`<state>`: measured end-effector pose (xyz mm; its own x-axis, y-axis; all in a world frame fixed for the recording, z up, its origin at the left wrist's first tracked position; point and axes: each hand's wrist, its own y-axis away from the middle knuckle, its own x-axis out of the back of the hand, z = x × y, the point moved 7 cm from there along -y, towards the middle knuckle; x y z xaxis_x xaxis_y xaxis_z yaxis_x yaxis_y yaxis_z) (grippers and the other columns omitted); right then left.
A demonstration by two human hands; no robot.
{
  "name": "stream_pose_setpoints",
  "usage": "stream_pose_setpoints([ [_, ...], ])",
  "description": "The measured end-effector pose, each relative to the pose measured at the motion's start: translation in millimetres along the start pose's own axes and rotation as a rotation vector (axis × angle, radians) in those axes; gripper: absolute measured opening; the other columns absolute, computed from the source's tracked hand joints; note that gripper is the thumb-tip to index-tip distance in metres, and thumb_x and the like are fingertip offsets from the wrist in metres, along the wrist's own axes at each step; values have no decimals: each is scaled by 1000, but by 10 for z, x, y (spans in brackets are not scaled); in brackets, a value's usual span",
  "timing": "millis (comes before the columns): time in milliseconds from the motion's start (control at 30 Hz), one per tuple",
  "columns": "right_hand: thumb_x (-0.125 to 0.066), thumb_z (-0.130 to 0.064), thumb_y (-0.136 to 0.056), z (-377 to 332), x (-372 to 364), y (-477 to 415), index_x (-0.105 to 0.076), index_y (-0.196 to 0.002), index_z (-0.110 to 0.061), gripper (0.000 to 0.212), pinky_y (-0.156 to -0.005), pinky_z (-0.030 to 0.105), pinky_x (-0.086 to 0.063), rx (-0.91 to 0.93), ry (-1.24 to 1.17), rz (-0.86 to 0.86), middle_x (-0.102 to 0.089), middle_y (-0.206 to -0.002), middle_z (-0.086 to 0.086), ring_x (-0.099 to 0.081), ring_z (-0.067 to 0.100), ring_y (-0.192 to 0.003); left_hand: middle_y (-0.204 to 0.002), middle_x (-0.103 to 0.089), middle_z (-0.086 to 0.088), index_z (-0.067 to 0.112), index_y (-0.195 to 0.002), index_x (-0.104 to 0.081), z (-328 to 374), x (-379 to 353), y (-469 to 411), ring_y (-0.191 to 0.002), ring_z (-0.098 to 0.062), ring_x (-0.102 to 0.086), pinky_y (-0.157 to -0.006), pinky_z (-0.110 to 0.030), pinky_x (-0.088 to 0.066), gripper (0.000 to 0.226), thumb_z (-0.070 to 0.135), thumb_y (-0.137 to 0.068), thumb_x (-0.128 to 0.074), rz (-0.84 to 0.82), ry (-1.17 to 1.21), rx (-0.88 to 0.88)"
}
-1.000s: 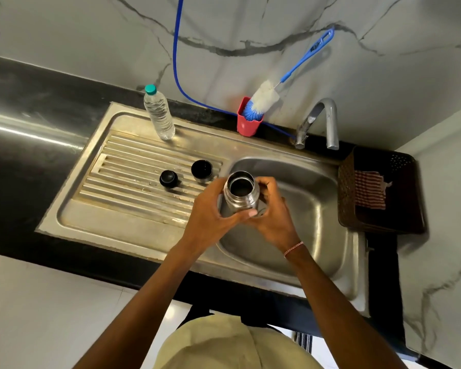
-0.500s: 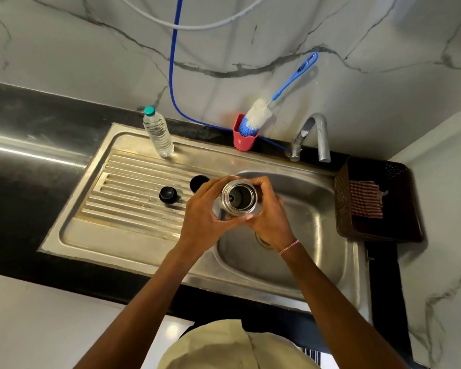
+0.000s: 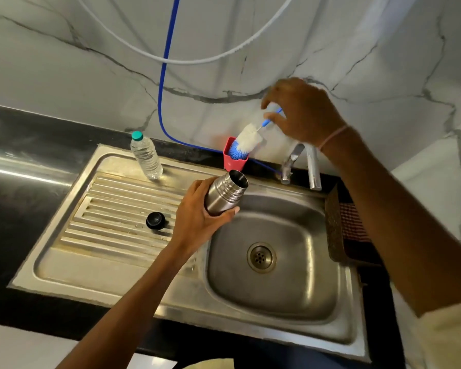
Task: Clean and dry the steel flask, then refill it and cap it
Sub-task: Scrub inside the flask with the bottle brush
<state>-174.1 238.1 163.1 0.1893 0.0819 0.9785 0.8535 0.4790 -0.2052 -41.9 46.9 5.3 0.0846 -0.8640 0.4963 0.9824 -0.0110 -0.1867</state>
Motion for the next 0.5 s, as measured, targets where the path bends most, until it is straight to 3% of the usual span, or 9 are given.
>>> stream_pose_setpoints([
  [67, -68, -38, -92, 64, 2, -336, -69, -115, -16, 32, -91, 46, -47, 68, 253, -110, -68, -112, 11, -62, 33, -104, -120, -61, 9, 27, -135, -57, -49, 30, -14, -103, -8, -61, -87, -29, -55, 77, 55, -69, -86, 12, -9, 2],
  [167, -70, -50, -87, 97, -181, -536, -69, -114, -19, 42, -98, 46, -40, 44, 513, -332, -68, -110, 12, -64, 35, -102, -121, -62, 9, 30, -135, -56, -119, 101, -21, -102, -11, -63, -86, -38, -57, 80, 63, -67, -80, 29, -41, 20],
  [333, -75, -48, -85, 68, -447, -572, -72, -108, -14, 41, -83, 40, -49, -41, 481, -442, -69, -109, 12, -66, 36, -100, -120, -62, 8, 30, -136, -55, -261, 235, -14, -99, -12, -63, -85, -35, -58, 83, 63, -65, -81, 45, -55, 30],
  [500, -76, -32, -87, 26, -543, -546, -70, -94, -14, 21, -74, 37, -44, -34, 529, -396, -68, -94, 9, -65, 30, -86, -124, -62, 6, 28, -138, -55, -367, 308, -1, -102, -11, -63, -84, -35, -60, 85, 46, -65, -94, 76, -55, 49],
])
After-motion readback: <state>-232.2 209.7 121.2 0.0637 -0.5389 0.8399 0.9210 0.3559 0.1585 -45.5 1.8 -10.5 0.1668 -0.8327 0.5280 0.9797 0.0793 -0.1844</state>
